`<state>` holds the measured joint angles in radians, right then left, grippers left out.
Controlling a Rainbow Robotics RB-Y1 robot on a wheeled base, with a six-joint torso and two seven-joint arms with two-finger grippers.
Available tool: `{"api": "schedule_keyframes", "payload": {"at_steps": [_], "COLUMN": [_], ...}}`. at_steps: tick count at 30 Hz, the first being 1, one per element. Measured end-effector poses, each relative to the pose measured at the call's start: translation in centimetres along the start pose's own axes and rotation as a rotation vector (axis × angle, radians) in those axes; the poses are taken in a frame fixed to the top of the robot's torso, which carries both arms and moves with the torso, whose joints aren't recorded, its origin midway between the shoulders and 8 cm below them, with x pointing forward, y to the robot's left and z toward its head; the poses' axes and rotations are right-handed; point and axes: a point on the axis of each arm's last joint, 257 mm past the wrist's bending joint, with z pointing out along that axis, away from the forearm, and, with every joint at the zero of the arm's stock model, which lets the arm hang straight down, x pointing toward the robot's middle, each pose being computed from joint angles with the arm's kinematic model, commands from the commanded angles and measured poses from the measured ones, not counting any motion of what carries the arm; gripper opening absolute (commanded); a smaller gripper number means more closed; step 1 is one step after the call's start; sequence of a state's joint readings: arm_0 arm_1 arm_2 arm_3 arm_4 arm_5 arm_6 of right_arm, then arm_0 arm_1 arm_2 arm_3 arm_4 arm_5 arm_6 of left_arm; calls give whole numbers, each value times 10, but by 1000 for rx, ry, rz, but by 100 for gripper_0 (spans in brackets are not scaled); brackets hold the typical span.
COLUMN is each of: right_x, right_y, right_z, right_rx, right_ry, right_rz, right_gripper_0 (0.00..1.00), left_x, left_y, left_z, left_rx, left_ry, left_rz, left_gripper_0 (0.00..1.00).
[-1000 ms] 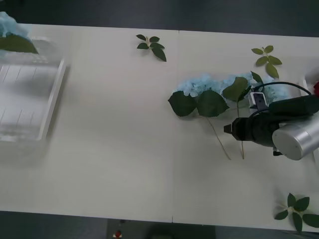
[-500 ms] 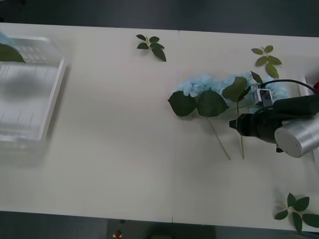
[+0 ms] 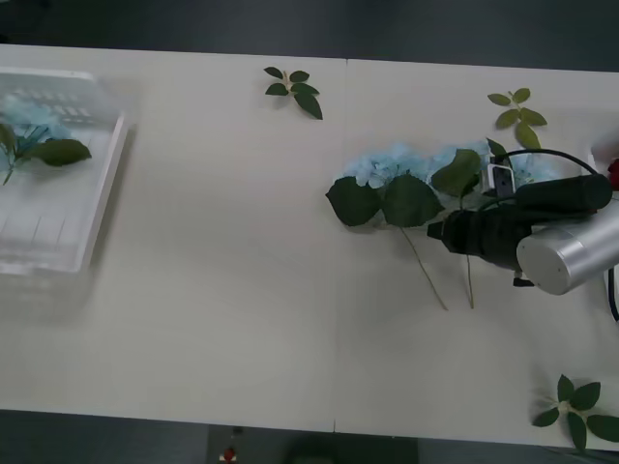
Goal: Put the red flowers into the right box and the blue flowers into the left box
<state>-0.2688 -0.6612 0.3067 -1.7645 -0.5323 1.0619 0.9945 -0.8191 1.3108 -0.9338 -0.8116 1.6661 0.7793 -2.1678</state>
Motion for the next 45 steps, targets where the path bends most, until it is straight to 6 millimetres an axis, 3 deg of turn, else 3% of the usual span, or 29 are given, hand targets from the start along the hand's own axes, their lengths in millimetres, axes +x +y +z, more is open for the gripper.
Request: {"api": "schedule_keyframes", "payload": {"at_steps": [6, 10, 13, 16, 25, 29, 35, 40, 45], "right_x": [-14, -5, 8, 19, 8, 1, 1, 13, 17], "right_y": [-23, -30, -30, -31, -6, -12, -19, 2, 24], "right_z": [-1, 6, 16, 26, 29, 21, -8, -26, -29], "right_rx": [88, 104, 100, 106, 31, 56, 112, 52, -23], "right_ry": [-54, -31, -15, 11, 19, 47, 114, 188, 212], "right_rz": [-56, -54, -66, -81, -44, -25, -20, 6, 90], "right_gripper_0": [100, 100, 100, 100, 100, 100, 100, 100, 100], "left_x": [0, -4, -5, -13, -82, -116, -147, -160, -168], "left_y": [0, -8, -32, -60, -123, -148, -185, -234, -270], "left_z": [0, 0, -5, -25, -114, -142, -157, -170, -185], "left_rx": [0, 23, 99, 226, 627, 779, 942, 1134, 1284], "left_ry": [0, -8, 30, 67, -96, -215, -365, -397, -413], "left_rz": [0, -7, -4, -36, -134, -194, -176, -202, -206], "left_gripper_0": [100, 100, 100, 100, 100, 100, 100, 100, 100]}}
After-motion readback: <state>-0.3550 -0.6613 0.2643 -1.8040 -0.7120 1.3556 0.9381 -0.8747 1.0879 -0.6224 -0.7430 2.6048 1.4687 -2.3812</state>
